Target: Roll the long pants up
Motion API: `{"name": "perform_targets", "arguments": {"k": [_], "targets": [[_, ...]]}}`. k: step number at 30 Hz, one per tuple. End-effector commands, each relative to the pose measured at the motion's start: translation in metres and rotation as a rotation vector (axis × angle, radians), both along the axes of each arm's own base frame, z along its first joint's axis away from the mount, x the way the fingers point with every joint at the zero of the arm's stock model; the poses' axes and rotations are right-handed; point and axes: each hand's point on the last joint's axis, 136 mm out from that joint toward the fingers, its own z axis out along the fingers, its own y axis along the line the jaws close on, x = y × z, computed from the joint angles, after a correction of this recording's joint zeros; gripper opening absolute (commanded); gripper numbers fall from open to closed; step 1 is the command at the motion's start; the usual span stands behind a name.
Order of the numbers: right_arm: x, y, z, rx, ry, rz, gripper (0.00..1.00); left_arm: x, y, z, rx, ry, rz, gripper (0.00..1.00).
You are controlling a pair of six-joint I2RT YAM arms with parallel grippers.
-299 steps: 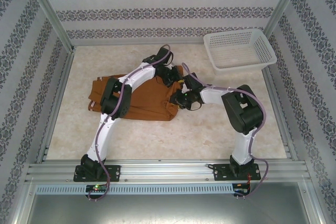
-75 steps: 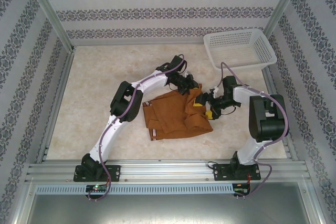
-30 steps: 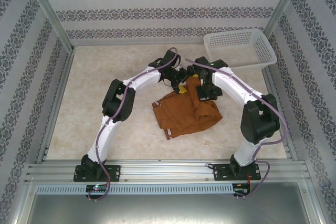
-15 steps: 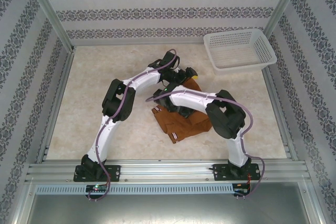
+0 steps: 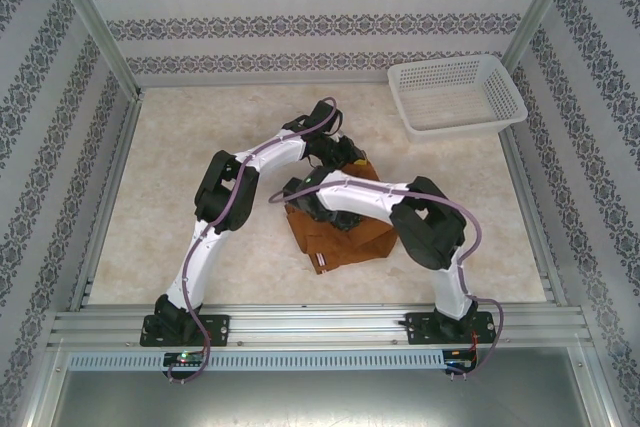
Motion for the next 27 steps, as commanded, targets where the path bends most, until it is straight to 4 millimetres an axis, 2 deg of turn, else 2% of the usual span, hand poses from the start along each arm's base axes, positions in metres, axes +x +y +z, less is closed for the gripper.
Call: {"name": "perform_targets", "arguments": {"k": [1, 3, 5, 7, 10, 13, 16, 19, 27], "targets": [[0.005, 0.015, 0.036, 0.354, 0.051, -0.137, 0.84, 0.005, -0.002, 0.022, -0.034, -0.058, -0.011, 0.0], [0.013, 0.011, 0.059, 0.544, 0.088, -0.231, 0.94, 0.005, -0.002, 0.024, -0.034, -0.064, -0.013, 0.0], [0.023, 0.003, 0.083, 0.736, 0.12, -0.322, 0.96, 0.006, -0.001, 0.025, -0.033, -0.07, -0.012, 0.0], [0.036, -0.014, 0.103, 0.896, 0.119, -0.411, 0.98, 0.007, -0.001, 0.025, -0.033, -0.07, -0.01, 0.0], [0.05, -0.038, 0.117, 1.108, 0.122, -0.529, 0.98, 0.007, -0.001, 0.026, -0.034, -0.077, -0.008, 0.0], [0.059, -0.052, 0.106, 1.342, 0.207, -0.652, 0.98, 0.008, 0.0, 0.027, -0.037, -0.081, -0.003, 0.0], [0.058, -0.049, 0.077, 1.496, 0.305, -0.721, 0.98, 0.008, -0.001, 0.027, -0.041, -0.083, -0.001, 0.0], [0.05, -0.039, 0.049, 1.574, 0.392, -0.757, 0.98, 0.008, 0.0, 0.028, -0.039, -0.083, -0.001, 0.0], [0.038, -0.031, 0.002, 1.619, 0.454, -0.766, 0.98, 0.011, 0.001, 0.025, -0.035, -0.076, 0.01, 0.0]]}}
